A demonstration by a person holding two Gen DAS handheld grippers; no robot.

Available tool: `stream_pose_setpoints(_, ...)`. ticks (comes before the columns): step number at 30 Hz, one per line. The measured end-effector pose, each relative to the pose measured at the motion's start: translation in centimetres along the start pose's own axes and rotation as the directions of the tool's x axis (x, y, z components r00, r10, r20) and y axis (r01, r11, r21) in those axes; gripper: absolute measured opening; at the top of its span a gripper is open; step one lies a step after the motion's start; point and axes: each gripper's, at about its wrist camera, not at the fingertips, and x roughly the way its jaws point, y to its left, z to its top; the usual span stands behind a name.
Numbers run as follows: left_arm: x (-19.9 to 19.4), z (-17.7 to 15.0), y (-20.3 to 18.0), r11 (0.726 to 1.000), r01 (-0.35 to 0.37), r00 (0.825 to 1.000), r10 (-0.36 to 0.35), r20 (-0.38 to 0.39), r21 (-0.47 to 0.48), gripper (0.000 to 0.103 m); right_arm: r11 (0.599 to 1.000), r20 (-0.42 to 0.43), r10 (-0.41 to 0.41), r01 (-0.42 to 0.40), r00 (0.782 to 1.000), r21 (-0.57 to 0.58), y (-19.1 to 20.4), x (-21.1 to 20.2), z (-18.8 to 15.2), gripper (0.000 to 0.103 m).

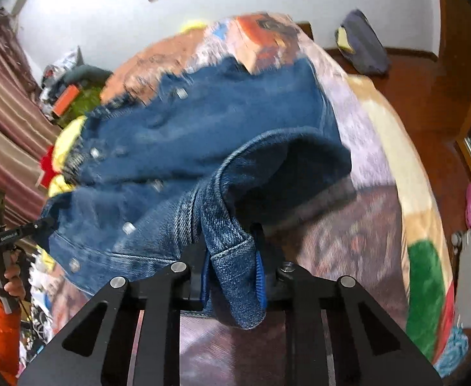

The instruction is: Fold large clothes

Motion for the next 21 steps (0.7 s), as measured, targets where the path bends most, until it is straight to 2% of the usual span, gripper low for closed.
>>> stream_pose_setpoints(5,-3.0,4.9,-2.0,0.999,0.045,0.992,-0.048,0.113,0.027,0.016,0.999,0.095,0.034,-0.033,0.995,-0.011,1.0,-1.8,3.5,0.018)
stream_pose_setpoints(9,-4.1,9.4,-2.5,0.999,0.034,0.981,-0.037,0.192,0.018,0.016,0.999,0.180,0.039,-0.040,0.983,0.003,0.9,-2.9,7.2,0.017)
stream_pose_setpoints(11,-3.7,11.8,-2.2,1.000,0.011,0.976,-0.010,0.219,-0.005,0.016,0.999,0.222,0.023,-0.029,0.975,0.023,0.3,-3.2,9.2,0.016)
stream_pose_setpoints(15,-0.6,15.5,-0.8,0.997,-0.030,0.977,0.043,0.209,-0.065,0.016,0.998,0.255,-0.040,0.024,0.966,0.065,-1.0,-1.3,13.4,0.016)
stream_pose_setpoints(18,3.5,17.9,0.7,0.992,-0.080,0.980,0.097,0.172,-0.102,0.016,0.995,0.225,-0.072,0.055,0.972,0.080,-1.7,1.7,15.7,0.016)
stream_pose_setpoints(21,7.2,18.7,2.2,0.985,-0.125,0.982,0.140,0.127,-0.120,0.017,0.992,0.182,-0.105,0.091,0.978,0.083,-2.4,5.5,17.3,0.016)
